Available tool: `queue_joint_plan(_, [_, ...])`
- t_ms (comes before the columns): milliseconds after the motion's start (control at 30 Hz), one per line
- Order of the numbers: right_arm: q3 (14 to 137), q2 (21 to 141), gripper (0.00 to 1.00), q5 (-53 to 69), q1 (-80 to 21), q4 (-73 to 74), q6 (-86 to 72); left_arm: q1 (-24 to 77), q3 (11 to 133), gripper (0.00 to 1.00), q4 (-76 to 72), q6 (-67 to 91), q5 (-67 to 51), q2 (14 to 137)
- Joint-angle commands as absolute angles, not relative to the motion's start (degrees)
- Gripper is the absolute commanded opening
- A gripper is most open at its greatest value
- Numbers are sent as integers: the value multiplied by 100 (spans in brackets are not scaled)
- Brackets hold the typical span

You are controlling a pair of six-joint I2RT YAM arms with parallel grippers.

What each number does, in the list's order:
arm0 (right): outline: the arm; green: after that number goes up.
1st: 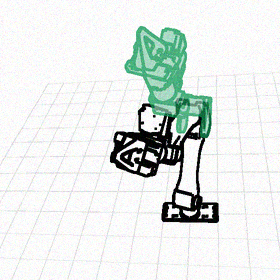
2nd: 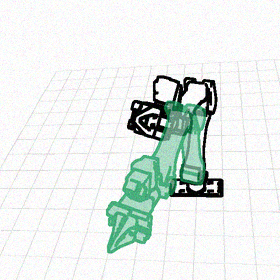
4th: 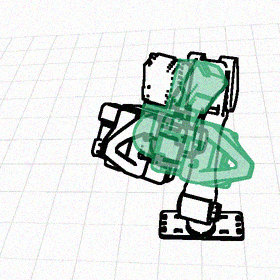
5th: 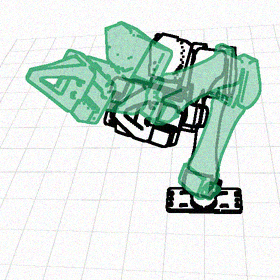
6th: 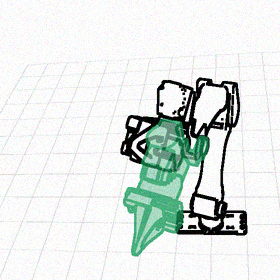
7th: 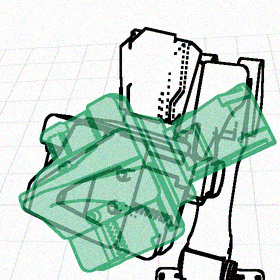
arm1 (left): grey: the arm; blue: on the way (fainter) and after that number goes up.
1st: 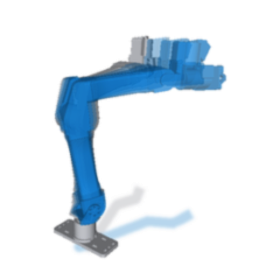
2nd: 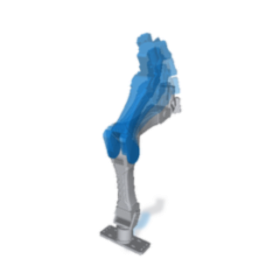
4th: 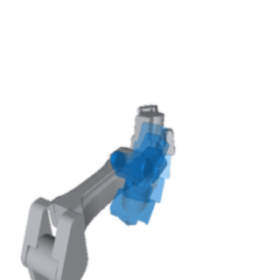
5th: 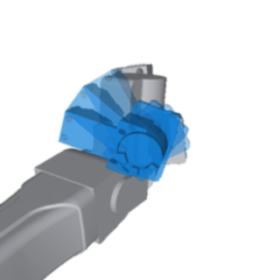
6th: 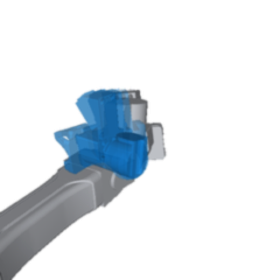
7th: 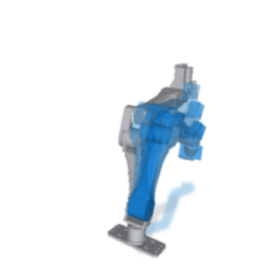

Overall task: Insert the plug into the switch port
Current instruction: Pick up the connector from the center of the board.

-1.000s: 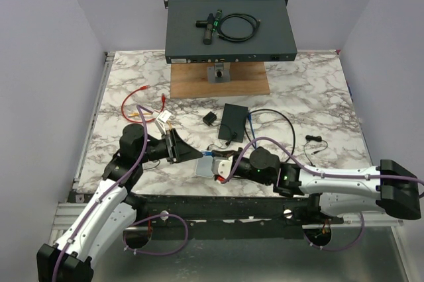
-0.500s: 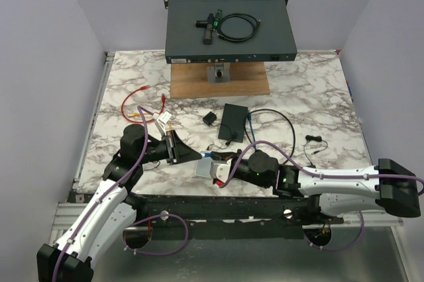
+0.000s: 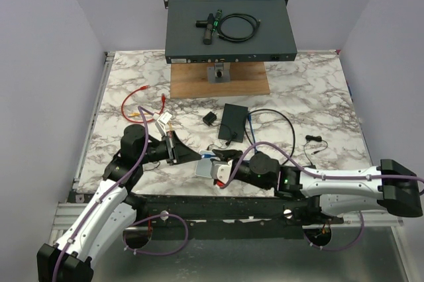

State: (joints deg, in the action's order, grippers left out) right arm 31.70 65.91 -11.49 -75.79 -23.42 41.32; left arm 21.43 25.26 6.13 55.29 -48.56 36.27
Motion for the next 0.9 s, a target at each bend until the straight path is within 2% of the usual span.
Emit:
queue_joint_plan(0, [3370, 6245, 42, -1450, -7628, -1858, 3675, 2105, 2440, 0, 610, 5274, -4932, 3627])
queue_joint_plan(100, [3700, 6116, 54, -1508, -7629, -1037, 3212, 2109, 2538, 0, 842, 4970, -4936, 3605])
queue_joint_plan(333, [4553, 6038, 64, -1340, -7623, 372, 2340, 2109, 2819, 0, 1484, 4185, -4952, 3458])
queue_joint_plan(400, [4728, 6097, 72, -1265, -7627, 606, 2189, 2109, 2866, 0, 1641, 4046, -4949, 3391])
queue_joint_plan(667, [5860, 6819, 67, -853, -7619, 1851, 1735, 2109, 3094, 0, 2078, 3699, -4870, 3185])
queue_joint_plan(867, [5358, 6520, 64, -602, -7627, 1064, 2109, 2105, 3091, 0, 2066, 3755, -4881, 3146])
